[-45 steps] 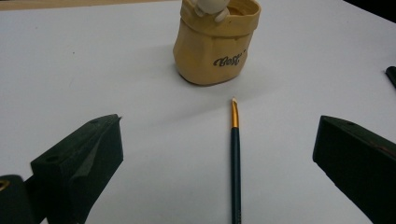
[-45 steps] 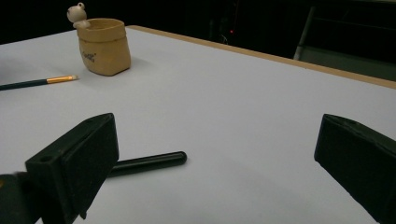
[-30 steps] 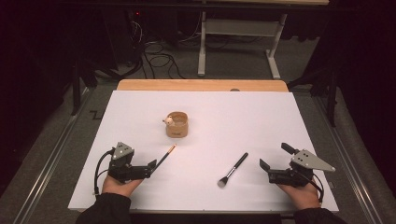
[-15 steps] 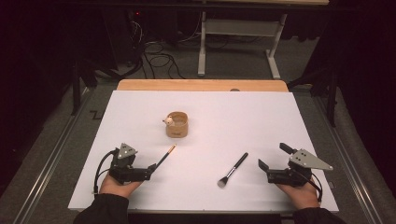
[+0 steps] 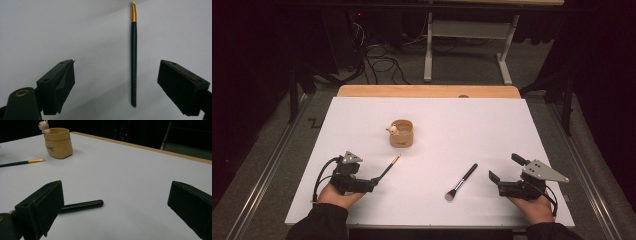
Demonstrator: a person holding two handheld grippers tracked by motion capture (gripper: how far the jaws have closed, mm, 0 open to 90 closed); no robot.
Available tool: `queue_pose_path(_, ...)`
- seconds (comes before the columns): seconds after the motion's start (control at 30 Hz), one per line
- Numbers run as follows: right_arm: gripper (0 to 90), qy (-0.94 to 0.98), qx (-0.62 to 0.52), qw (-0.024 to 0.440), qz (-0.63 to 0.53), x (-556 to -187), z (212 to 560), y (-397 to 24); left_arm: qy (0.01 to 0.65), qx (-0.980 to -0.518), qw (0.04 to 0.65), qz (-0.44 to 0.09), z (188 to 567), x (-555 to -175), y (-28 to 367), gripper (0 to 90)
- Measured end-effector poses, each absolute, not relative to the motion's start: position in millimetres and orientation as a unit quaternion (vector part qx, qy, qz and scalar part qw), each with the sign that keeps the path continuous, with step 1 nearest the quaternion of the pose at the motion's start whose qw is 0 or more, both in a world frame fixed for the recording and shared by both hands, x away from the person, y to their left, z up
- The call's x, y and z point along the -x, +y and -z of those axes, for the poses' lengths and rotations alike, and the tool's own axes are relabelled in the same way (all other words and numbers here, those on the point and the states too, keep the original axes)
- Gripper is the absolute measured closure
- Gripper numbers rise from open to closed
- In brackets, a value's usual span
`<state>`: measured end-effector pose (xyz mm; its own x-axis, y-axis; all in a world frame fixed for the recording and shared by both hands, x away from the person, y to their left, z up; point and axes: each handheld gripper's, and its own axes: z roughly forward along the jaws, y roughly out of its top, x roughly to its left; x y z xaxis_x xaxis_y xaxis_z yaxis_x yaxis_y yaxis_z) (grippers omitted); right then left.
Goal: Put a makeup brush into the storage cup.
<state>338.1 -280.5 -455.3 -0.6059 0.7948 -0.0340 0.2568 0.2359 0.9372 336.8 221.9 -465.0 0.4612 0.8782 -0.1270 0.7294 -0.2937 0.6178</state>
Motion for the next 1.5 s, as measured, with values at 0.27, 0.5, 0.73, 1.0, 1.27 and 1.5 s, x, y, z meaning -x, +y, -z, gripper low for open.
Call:
queue_pose_path(0.27, 1.2, 0.740, -0.353, 0.265, -0.507, -336.9, 455.3, -279.1, 0.500, -0.813, 0.285, -0.088, 456.7, -341.8, 215.4, 16.0)
queue_pose_path(0.5, 1.2, 0.743, -0.352, 0.263, -0.505, -337.1, 456.0, -277.0, 0.496, -0.826, 0.254, -0.076, 453.7, -348.1, 212.1, 16.2)
queue_pose_path(0.73, 1.2, 0.743, -0.353, 0.263, -0.504, -337.3, 456.1, -277.5, 0.489, -0.840, 0.223, -0.075, 451.7, -352.0, 208.5, 16.2)
queue_pose_path(1.0, 1.3, 0.744, -0.350, 0.263, -0.505, -336.9, 456.1, -277.5, 0.491, -0.845, 0.206, -0.049, 450.7, -356.7, 206.7, 16.4)
queue_pose_path(1.27, 1.3, 0.745, -0.350, 0.260, -0.505, -336.7, 456.5, -276.7, 0.490, -0.849, 0.193, -0.034, 449.2, -360.0, 205.5, 17.7)
queue_pose_path(1.5, 1.3, 0.745, -0.349, 0.258, -0.507, -336.6, 456.4, -276.2, 0.481, -0.858, 0.178, -0.037, 449.7, -362.6, 197.9, 18.8)
